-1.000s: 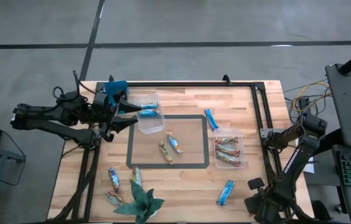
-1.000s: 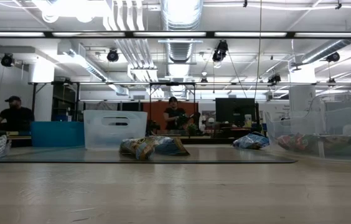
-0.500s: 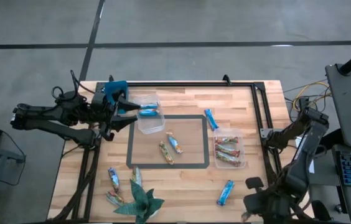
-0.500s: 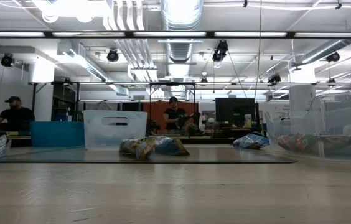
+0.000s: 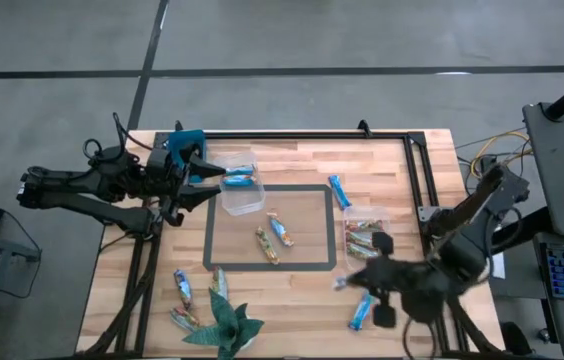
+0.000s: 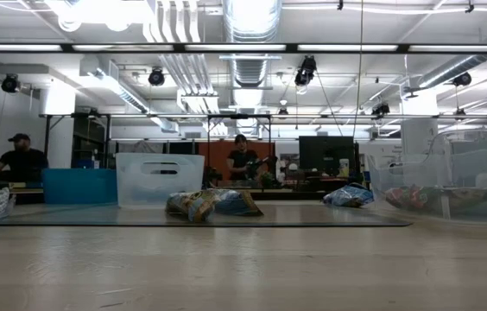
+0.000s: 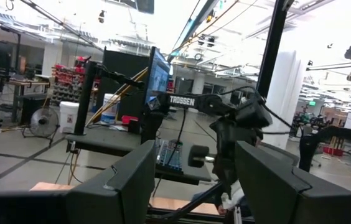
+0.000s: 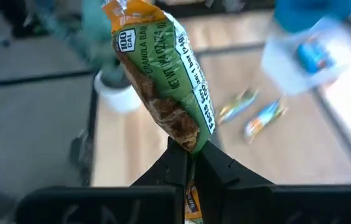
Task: Pick and place Granola Bars by type
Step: Put the yellow granola bar into the left transparent bin
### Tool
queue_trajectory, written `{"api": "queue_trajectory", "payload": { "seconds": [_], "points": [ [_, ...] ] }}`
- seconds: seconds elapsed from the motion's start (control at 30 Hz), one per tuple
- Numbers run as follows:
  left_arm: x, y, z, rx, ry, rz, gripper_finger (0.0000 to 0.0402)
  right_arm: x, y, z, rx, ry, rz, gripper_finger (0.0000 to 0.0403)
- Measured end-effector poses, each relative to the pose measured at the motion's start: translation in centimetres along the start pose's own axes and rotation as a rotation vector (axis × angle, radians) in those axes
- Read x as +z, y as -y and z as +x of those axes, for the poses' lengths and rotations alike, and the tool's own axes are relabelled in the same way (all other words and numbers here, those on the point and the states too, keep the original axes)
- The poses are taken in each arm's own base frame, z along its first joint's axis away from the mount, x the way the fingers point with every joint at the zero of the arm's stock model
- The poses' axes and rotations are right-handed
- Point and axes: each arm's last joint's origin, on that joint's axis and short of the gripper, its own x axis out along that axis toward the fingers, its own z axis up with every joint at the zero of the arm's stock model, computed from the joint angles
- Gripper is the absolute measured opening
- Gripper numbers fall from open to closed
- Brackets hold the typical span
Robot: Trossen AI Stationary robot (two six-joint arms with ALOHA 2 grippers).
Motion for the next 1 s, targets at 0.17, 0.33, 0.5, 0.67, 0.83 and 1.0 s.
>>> {"api": "queue_trajectory", "payload": {
  "seconds": [0.17,0.33,0.5,0.67,0.83,1.0],
  "points": [
    [0.0,0.0,0.0,0.000,0.000,0.001,0.0202,3.1,1.9,1.2,-0.040,0.145,-0.016,0.0008],
    [0.0,0.0,0.0,0.000,-0.001,0.001,0.0202,5.7,3.6,2.0,-0.070,0.269,-0.045,0.0008],
    [-0.3,-0.1,0.4,0.002,-0.014,0.044,0.0202,8.5,5.2,2.7,-0.050,0.419,-0.039,0.0008],
    [-0.9,-0.2,1.0,0.014,-0.037,0.112,0.0202,10.6,6.9,4.3,0.018,0.508,-0.038,0.0008],
    [-1.2,-0.4,1.8,0.061,-0.027,0.156,0.0202,11.9,8.7,5.2,0.040,0.561,-0.036,0.0008],
    [-1.2,-0.4,2.3,0.088,0.011,0.188,0.0202,12.6,10.2,5.4,0.028,0.585,-0.037,0.0008]
  ]
}}
